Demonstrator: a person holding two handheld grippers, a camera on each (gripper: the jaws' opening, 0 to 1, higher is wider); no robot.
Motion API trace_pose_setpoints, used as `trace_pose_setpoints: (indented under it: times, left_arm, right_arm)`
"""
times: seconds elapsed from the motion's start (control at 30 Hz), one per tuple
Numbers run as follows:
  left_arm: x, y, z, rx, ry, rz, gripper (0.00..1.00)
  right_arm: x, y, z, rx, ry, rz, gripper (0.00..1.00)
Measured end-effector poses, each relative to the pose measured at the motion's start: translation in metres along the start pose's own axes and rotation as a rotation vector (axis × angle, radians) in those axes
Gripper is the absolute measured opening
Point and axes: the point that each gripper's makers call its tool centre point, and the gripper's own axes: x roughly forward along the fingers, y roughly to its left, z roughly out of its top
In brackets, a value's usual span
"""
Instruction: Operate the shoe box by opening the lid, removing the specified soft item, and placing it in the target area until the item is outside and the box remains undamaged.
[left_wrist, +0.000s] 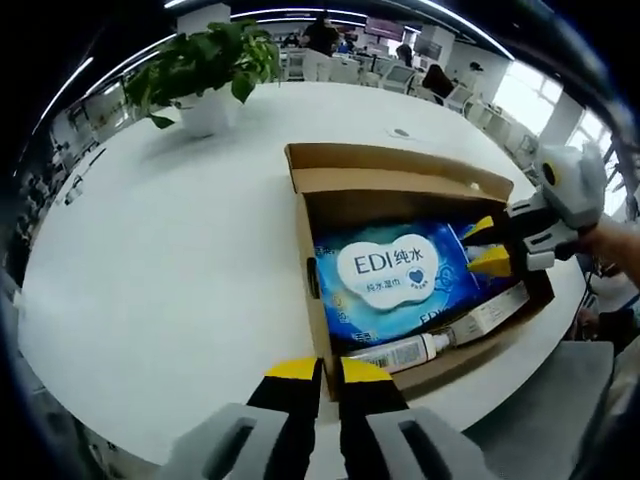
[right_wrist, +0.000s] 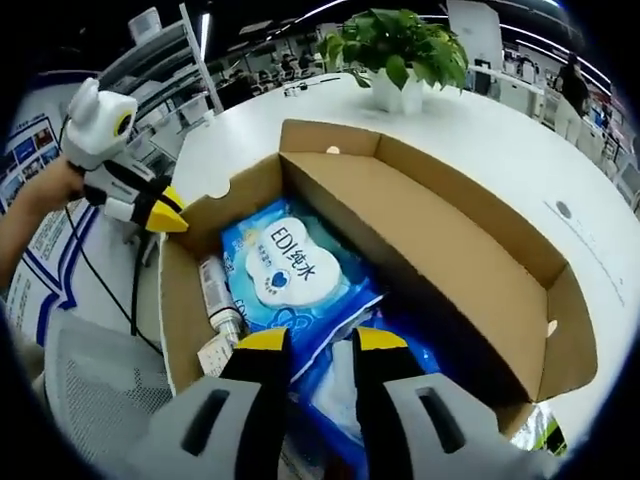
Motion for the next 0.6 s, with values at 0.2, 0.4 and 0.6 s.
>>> trace_pose_setpoints:
  times: [0.2, 0.4, 0.6]
  left_arm:
    - [0.001, -0.001, -0.001, -0.021, -0.008, 0.0, 0.06]
    - [0.002, -0.001, -0.001, -0.025, -0.015, 0.002, 0.06]
    - [0.002, -0.001, -0.001, -0.039, -0.022, -0.009, 0.06]
  right_arm:
    - [0.01, -0.001, 0.003, 0.017, 0.005, 0.008, 0.2]
    - [0.023, 0.0, 0.003, 0.06, 0.013, 0.013, 0.14]
    - [0.024, 0.002, 0.002, 0.042, 0.03, 0.002, 0.07]
